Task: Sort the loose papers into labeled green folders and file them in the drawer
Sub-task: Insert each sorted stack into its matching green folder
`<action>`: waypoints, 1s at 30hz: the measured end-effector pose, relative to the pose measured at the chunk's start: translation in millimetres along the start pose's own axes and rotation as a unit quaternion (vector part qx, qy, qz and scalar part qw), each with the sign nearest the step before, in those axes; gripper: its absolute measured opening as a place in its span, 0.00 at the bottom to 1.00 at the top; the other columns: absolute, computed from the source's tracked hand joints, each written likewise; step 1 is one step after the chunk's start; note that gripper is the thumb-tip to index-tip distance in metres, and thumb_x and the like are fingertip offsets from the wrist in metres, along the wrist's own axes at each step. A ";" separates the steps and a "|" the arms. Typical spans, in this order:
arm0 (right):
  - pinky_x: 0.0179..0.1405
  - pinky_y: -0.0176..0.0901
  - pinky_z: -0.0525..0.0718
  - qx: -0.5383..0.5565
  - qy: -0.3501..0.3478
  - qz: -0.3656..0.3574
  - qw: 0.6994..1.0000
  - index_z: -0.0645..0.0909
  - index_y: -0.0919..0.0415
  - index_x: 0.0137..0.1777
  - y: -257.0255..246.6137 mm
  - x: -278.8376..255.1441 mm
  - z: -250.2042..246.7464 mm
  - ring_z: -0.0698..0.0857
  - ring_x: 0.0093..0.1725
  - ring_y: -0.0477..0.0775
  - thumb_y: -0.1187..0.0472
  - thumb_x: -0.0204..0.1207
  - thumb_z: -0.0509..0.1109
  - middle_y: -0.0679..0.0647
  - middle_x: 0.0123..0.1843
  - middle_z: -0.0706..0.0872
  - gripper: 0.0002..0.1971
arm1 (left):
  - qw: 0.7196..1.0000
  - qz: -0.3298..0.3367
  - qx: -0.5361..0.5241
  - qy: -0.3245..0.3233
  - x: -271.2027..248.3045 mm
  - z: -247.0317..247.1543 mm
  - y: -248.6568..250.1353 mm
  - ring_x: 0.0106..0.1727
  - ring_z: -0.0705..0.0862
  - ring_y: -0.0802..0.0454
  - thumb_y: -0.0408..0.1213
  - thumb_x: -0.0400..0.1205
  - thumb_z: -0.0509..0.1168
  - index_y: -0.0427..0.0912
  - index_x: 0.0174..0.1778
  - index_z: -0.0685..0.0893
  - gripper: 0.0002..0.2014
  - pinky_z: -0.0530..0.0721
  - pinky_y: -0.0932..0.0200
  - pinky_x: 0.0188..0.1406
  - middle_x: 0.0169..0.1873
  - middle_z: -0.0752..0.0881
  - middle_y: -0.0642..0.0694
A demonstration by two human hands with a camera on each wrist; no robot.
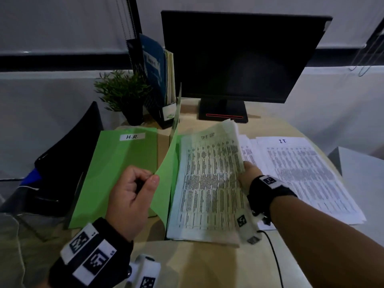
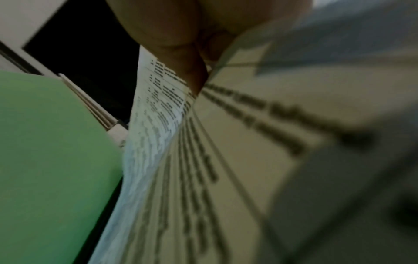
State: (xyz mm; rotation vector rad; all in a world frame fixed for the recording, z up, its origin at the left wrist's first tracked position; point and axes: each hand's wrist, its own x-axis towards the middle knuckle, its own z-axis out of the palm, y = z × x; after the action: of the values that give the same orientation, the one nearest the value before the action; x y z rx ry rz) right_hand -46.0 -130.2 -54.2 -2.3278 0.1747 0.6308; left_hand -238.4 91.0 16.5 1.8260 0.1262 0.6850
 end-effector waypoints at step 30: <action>0.67 0.52 0.79 -0.130 -0.052 -0.036 0.990 0.72 0.61 0.69 -23.1 53.0 38.4 0.79 0.66 0.62 0.63 0.83 0.63 0.60 0.68 0.76 0.16 | 0.995 0.011 -0.059 -0.079 7.0 25.4 -14.2 0.29 0.74 0.56 0.43 0.75 0.64 0.57 0.35 0.76 0.05 0.76 0.69 0.29 0.33 0.79 0.48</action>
State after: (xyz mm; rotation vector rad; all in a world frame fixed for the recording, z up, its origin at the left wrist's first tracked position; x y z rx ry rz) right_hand -8.1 -84.7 -90.3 -2.5283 -0.0429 0.7762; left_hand -216.2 77.9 1.3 1.7632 -0.0379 0.5484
